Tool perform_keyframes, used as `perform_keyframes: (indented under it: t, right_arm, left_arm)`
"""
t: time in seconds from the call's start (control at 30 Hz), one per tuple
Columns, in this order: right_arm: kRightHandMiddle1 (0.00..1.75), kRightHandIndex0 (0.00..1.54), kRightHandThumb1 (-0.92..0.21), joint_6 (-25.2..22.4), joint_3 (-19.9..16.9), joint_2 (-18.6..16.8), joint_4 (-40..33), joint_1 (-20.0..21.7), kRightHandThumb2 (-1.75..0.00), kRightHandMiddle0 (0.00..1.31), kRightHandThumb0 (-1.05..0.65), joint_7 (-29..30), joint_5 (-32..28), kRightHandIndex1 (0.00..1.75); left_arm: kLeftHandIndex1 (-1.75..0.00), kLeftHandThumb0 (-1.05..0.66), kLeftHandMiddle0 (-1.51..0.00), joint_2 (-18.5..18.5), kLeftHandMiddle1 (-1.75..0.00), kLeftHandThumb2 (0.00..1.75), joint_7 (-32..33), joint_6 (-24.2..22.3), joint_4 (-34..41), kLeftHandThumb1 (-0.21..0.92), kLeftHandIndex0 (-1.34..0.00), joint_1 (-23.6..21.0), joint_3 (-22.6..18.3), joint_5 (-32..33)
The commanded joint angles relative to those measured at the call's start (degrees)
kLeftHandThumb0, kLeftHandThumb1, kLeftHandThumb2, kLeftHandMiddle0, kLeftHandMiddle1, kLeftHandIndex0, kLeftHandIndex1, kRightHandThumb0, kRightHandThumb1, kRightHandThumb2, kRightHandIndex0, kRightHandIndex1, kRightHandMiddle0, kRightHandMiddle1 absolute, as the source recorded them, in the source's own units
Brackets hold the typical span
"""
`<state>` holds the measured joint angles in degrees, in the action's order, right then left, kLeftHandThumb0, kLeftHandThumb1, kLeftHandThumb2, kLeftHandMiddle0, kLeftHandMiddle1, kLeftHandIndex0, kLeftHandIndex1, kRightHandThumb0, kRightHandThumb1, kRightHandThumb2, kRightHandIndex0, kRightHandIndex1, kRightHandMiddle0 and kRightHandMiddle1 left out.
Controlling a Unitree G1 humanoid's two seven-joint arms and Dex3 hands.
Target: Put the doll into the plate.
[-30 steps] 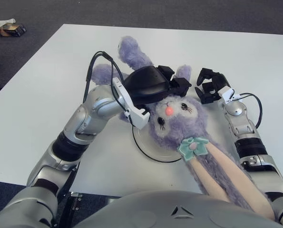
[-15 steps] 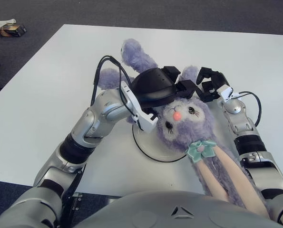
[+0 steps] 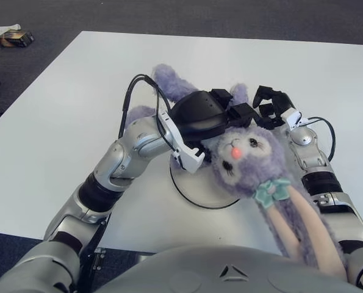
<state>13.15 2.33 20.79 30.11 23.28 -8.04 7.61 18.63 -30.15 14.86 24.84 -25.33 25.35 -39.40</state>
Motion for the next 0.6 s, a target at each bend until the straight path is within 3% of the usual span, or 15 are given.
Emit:
perform_keyframes:
  t: [0.0, 0.23, 0.57]
  right_arm:
    - [1.75, 1.27, -0.24, -0.78, 2.30, -0.01, 4.01, -3.68, -1.41, 0.68, -0.52, -1.84, 2.02, 1.75]
    - [1.75, 1.29, -0.21, 2.43, 2.93, 0.33, 6.16, -3.02, -1.45, 0.70, -0.53, 1.09, 3.96, 1.75]
    - [1.75, 1.29, -0.19, 3.10, 2.97, -0.10, 6.86, -2.93, -1.47, 0.72, -0.54, 3.53, 4.29, 1.75]
  left_arm:
    - [-1.75, -0.82, -0.61, -1.04, -1.75, 0.87, 1.61, 0.12, -0.34, 0.91, -0.16, 1.11, 0.59, 0.13]
    - [-1.74, -0.91, -0.49, -2.95, -1.75, 0.85, 3.70, -0.51, -0.92, 0.92, -0.02, 2.95, 0.65, -0.45]
    - [-1.53, -0.96, -0.33, -3.59, -1.75, 0.76, 3.92, -0.74, -1.23, 0.92, 0.00, 3.88, 1.10, -0.64]
